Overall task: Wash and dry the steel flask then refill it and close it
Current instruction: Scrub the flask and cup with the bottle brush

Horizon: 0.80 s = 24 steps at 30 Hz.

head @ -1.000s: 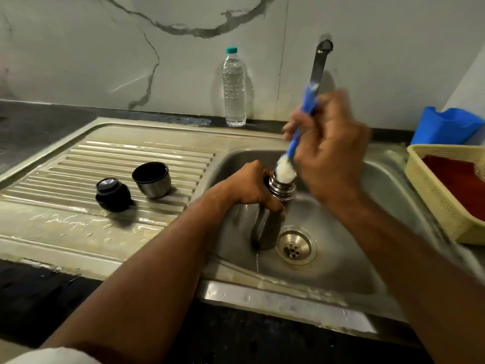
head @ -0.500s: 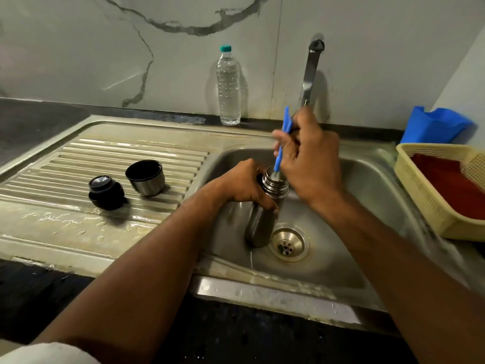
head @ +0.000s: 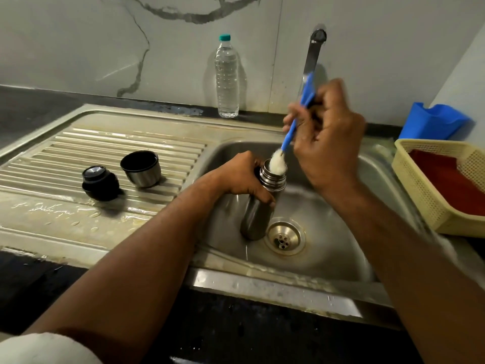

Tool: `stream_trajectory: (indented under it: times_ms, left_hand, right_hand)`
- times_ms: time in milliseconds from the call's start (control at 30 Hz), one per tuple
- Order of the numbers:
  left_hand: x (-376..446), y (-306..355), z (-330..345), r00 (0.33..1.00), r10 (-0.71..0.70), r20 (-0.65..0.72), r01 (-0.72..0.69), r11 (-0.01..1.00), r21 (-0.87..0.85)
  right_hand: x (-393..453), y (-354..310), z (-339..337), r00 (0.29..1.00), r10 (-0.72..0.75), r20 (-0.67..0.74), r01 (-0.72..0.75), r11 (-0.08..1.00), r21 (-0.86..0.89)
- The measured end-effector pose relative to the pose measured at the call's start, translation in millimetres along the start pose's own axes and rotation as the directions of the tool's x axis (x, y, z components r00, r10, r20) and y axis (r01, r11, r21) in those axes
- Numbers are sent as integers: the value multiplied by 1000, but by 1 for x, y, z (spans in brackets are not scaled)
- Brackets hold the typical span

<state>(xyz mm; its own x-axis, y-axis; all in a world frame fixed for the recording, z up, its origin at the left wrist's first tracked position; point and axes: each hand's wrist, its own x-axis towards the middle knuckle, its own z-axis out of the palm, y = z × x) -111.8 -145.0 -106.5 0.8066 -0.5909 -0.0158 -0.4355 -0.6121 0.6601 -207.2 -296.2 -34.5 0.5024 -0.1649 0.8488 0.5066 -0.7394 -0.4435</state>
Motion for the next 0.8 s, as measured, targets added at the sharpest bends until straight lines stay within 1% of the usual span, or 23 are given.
stream_trajectory:
  times_ms: [33, 67, 100, 167, 200, 233, 267, 333, 367, 467, 500, 533, 600, 633, 667, 733, 767, 800]
  left_hand:
    - [0, 0, 0, 1000, -4, -9, 4, 1000, 0]
    - [0, -1, 0, 1000, -8, -13, 8, 1000, 1]
    - [0, -1, 0, 1000, -8, -8, 8, 1000, 0]
    - [1, 0, 0, 1000, 8, 15, -8, 1000, -10]
    - [1, 0, 1, 1000, 18, 24, -18, 1000, -12]
    - [1, 1, 1, 999, 29, 30, -29, 1000, -12]
    - [1, 1, 2, 999, 34, 28, -33, 999, -14]
    - [1, -1, 2, 1000, 20, 12, -20, 999, -27]
    - [1, -2, 2, 1000, 14, 10, -14, 999, -31]
    - [0, 2, 1, 999, 34, 19, -34, 999, -8]
    - [0, 3, 1, 999, 40, 24, -40, 999, 1]
    - [-1, 4, 1, 999, 37, 25, -37, 999, 2]
    - [-1, 3, 1, 1000, 11, 13, -11, 1000, -11]
    - [-2, 2, 1, 1000, 4, 9, -4, 1000, -22]
    - [-2, 2, 1, 1000, 3, 9, -2, 1000, -26]
    - [-2, 5, 2, 1000, 2, 19, -2, 1000, -15]
    - [-2, 7, 3, 1000, -4, 25, 4, 1000, -4]
    - [-1, 8, 3, 1000, -10, 27, 10, 1000, 4]
  right_hand:
    - [-4, 1, 4, 997, 33, 67, -32, 999, -17]
    - [-6, 2, 5, 994, 51, 96, -50, 999, -10]
    - [-5, 3, 4, 998, 32, 59, -32, 999, -1]
    - [4, -3, -3, 997, -24, -79, 27, 999, 39]
    - [6, -6, -4, 993, -36, -109, 43, 997, 66]
    - [6, -6, -4, 994, -34, -107, 41, 997, 71]
    - [2, -6, 0, 998, -21, -61, 24, 998, 59]
    - [-7, -4, 10, 995, 38, 92, -43, 998, 53]
    - [-8, -3, 11, 994, 33, 104, -41, 997, 69]
    - [4, -9, 0, 996, -51, -70, 57, 994, 91]
    - [5, -11, -1, 994, -56, -93, 65, 993, 96]
    - [3, -11, 0, 995, -54, -79, 61, 994, 90]
    - [-2, -9, 7, 998, -8, 60, 4, 998, 65]
    - [-4, -8, 8, 994, 10, 106, -18, 997, 69]
    - [-2, -6, 7, 997, 16, 82, -23, 997, 76]
    - [7, -2, -2, 997, 34, -65, -27, 993, 111]
    - [9, 0, -5, 993, 55, -103, -41, 990, 132]
    - [8, 2, -5, 992, 81, -98, -68, 989, 135]
